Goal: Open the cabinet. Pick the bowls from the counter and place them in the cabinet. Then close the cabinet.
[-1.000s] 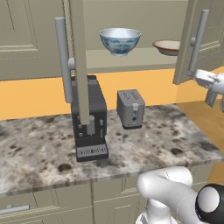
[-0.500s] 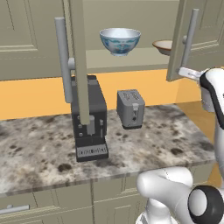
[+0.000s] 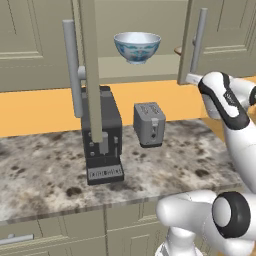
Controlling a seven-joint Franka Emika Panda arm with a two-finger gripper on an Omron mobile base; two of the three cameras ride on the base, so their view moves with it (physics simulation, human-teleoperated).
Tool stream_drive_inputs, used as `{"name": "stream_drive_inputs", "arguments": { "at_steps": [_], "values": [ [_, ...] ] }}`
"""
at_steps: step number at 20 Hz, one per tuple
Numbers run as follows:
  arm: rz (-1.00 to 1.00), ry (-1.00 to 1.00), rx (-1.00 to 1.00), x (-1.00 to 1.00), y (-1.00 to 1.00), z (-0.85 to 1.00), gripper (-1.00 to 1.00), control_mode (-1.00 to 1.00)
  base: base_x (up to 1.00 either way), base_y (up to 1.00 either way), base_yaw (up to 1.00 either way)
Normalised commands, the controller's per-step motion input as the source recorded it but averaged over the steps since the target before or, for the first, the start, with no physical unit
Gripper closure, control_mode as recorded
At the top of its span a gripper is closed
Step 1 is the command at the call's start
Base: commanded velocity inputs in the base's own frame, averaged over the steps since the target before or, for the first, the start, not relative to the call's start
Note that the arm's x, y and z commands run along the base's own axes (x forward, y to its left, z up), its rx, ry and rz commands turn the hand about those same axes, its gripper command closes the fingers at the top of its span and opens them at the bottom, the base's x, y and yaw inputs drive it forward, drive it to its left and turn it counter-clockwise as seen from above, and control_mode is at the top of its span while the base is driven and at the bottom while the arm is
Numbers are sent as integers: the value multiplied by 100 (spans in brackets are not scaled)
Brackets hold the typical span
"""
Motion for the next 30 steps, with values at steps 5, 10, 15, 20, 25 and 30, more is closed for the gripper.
{"name": "stream_drive_inputs", "arguments": {
  "at_steps": [5, 10, 15, 20, 25, 30],
  "values": [
    [-1, 0, -13, 60, -18, 5, -100, -100, 0, 0, 0],
    [-1, 1, -14, 48, -31, 30, -100, -100, 0, 0, 0],
    [-2, 1, -13, 54, -26, 11, -100, -100, 0, 0, 0],
    [-4, 6, -17, 32, -14, 14, -100, -100, 0, 0, 0],
    [-6, 5, -20, 0, -9, 9, -100, -100, 0, 0, 0],
    [-5, 2, -21, -28, -16, 26, -100, -100, 0, 0, 0]
  ]
}}
